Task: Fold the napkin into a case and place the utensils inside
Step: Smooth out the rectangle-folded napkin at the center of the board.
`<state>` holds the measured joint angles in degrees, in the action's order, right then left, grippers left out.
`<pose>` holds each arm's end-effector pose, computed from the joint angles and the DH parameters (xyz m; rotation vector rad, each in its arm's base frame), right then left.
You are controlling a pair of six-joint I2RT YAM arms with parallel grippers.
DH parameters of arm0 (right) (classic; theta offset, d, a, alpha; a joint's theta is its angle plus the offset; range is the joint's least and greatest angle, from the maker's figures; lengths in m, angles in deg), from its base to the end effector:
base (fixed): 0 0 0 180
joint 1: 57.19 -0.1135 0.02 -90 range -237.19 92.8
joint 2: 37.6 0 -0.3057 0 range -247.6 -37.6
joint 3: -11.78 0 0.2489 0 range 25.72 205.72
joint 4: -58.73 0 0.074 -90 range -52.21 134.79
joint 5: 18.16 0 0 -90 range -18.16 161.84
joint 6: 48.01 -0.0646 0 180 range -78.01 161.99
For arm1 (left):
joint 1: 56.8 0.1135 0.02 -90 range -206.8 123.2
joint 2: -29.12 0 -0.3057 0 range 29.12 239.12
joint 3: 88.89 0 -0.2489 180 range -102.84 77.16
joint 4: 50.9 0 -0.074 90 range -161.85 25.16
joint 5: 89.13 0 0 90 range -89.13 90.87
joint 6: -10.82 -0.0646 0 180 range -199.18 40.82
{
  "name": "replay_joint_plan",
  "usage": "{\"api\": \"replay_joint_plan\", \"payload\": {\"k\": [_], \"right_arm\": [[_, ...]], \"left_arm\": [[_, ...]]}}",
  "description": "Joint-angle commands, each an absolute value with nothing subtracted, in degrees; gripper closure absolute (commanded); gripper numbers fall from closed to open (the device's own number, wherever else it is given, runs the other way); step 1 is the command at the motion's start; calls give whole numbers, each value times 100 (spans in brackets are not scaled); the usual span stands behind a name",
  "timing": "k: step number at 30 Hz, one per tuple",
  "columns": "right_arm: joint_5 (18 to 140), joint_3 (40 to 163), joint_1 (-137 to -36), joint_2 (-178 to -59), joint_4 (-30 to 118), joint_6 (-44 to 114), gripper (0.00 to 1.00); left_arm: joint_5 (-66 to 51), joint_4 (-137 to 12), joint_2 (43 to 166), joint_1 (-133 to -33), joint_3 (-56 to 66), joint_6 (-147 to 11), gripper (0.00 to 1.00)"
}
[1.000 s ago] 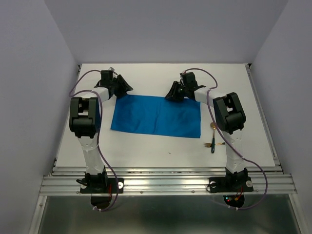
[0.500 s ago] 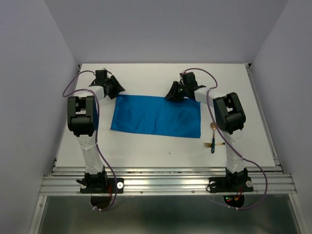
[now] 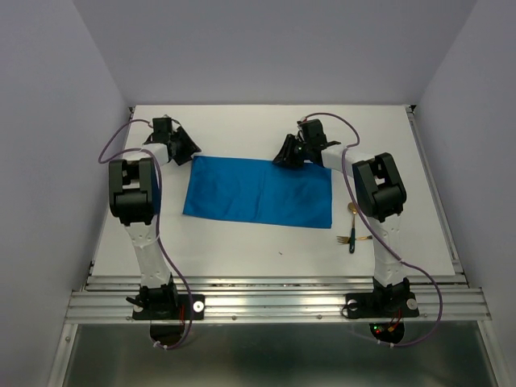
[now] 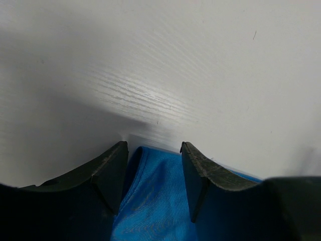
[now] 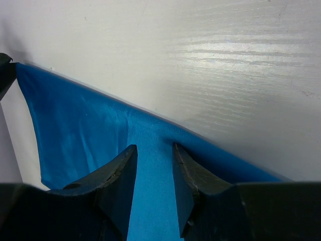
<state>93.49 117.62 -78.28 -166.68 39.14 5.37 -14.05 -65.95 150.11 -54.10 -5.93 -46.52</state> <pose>0.4950 0.2164 0.1615 0.1277 2.4420 0.9215 0.5111 0.0075 0.1887 -0.5575 2.2185 -0.5703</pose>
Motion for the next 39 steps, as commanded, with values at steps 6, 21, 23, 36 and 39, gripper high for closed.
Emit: {"api": "replay_joint_plan", "payload": {"k": [6, 21, 23, 36, 39], "right_arm": [[9258, 11801, -7855, -16820, 3608, 737, 59], [8933, 11652, -7855, -16575, 3468, 895, 58], [9020, 11608, -7794, -16478, 3468, 869, 58], [8661, 10712, -7143, -15626, 3468, 1070, 58], [8573, 10527, -6880, -15415, 3433, 1167, 57]], "left_arm": [[-985, -6018, 13538, -5845, -71, -4683, 42], [-1153, -6476, 14865, -6304, -370, -4517, 42], [-960, -6722, 14795, -6269, -344, -4499, 42], [-731, -6959, 14672, -6014, -133, -4596, 42], [-748, -6968, 14680, -5988, -133, -4605, 42]]}}
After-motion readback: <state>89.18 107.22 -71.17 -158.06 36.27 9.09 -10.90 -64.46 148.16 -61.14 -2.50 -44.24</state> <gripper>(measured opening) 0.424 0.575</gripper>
